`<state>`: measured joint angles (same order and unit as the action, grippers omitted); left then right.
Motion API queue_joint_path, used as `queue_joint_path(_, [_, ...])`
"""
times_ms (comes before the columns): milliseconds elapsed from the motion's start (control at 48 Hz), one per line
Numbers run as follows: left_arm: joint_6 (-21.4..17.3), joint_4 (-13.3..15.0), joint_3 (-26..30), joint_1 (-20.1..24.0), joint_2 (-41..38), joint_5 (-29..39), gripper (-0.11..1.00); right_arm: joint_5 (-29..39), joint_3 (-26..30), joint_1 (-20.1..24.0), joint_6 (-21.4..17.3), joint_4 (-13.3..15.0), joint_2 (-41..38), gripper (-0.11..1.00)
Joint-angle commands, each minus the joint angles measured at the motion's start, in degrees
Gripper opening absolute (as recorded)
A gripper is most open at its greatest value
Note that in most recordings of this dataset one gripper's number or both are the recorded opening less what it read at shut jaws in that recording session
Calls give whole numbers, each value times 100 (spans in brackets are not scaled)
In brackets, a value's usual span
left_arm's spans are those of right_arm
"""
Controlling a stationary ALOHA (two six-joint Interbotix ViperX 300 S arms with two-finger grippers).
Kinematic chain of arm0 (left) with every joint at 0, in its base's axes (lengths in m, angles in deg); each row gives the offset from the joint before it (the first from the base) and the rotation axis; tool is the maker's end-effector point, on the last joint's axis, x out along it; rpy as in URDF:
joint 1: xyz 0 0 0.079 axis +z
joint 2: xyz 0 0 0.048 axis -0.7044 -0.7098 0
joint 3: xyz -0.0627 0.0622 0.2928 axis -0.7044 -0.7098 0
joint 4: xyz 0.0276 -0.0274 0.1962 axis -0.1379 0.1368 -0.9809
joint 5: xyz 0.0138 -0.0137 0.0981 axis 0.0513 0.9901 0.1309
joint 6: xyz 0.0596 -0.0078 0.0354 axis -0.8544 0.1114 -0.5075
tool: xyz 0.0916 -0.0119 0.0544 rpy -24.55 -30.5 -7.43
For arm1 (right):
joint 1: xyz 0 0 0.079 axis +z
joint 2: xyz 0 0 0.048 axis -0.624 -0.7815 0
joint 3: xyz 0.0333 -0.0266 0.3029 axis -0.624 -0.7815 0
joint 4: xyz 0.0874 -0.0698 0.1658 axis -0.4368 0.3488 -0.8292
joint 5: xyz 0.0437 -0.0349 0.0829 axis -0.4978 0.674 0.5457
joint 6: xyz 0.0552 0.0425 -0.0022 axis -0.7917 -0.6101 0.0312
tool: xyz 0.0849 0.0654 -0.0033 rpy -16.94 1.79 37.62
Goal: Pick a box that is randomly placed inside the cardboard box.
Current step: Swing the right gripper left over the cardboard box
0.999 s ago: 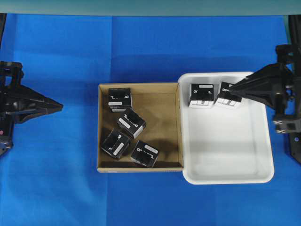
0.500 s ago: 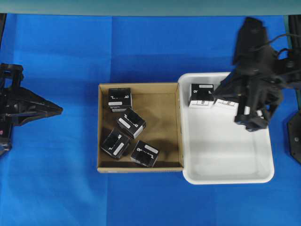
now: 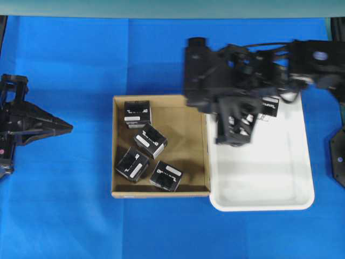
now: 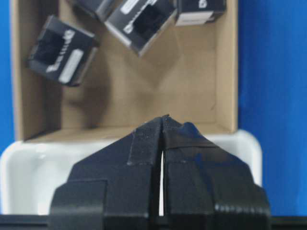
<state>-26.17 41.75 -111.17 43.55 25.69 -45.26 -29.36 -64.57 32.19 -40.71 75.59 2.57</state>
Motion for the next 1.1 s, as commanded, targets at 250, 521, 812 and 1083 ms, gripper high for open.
queue_joint_path(250, [9,-18,167,-53,-35,-18,-7,26,1063,-26,598,9,-1239,1])
queue_joint_path(521, [18,-18,185,-70,35,281,-7,132,1863,-26,809,9,-2074,1])
queue_joint_path(812, [18,-18,290,-114,132,712,-7,264,2355,-18,844,-18,-2619,3])
queue_joint_path(1083, [9,-18,290,-123,114,712,-7,53,2505,-44,650,9,-2900,10])
